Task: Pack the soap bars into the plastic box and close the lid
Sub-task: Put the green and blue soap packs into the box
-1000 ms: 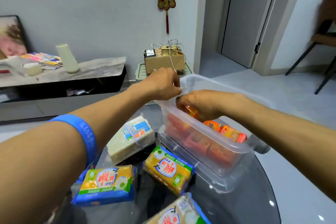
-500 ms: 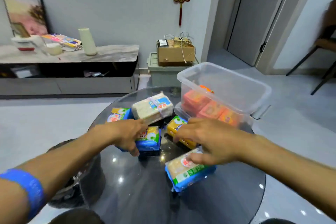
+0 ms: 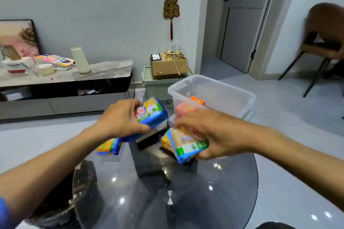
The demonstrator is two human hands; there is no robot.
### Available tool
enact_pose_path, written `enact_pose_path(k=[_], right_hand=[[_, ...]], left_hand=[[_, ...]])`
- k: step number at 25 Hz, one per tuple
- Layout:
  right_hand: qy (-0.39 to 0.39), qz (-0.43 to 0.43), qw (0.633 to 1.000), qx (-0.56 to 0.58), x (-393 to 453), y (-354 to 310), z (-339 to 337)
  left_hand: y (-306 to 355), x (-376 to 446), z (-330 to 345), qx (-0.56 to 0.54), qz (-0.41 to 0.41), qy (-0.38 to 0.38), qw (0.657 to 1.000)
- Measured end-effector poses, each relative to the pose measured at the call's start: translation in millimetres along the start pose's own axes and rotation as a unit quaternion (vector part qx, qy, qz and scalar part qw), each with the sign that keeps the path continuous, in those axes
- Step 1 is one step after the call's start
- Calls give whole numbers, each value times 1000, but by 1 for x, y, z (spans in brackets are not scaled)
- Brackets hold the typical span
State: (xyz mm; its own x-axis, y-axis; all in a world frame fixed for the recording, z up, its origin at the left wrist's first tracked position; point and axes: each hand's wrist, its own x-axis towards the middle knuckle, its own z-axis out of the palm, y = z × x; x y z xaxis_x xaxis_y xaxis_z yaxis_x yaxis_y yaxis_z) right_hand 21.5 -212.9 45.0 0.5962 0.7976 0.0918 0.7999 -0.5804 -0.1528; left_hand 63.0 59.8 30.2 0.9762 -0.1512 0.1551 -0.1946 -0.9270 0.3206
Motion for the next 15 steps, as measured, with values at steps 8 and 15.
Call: enact_pose_path(k=[8, 15], right_hand=[[-24, 137, 968, -211, -14, 120, -103], [-171, 131, 962, -169, 12, 185, -36]], left_hand=[[172, 160, 27, -164, -21, -120, 979], [166, 201, 126, 93, 45, -282, 954]])
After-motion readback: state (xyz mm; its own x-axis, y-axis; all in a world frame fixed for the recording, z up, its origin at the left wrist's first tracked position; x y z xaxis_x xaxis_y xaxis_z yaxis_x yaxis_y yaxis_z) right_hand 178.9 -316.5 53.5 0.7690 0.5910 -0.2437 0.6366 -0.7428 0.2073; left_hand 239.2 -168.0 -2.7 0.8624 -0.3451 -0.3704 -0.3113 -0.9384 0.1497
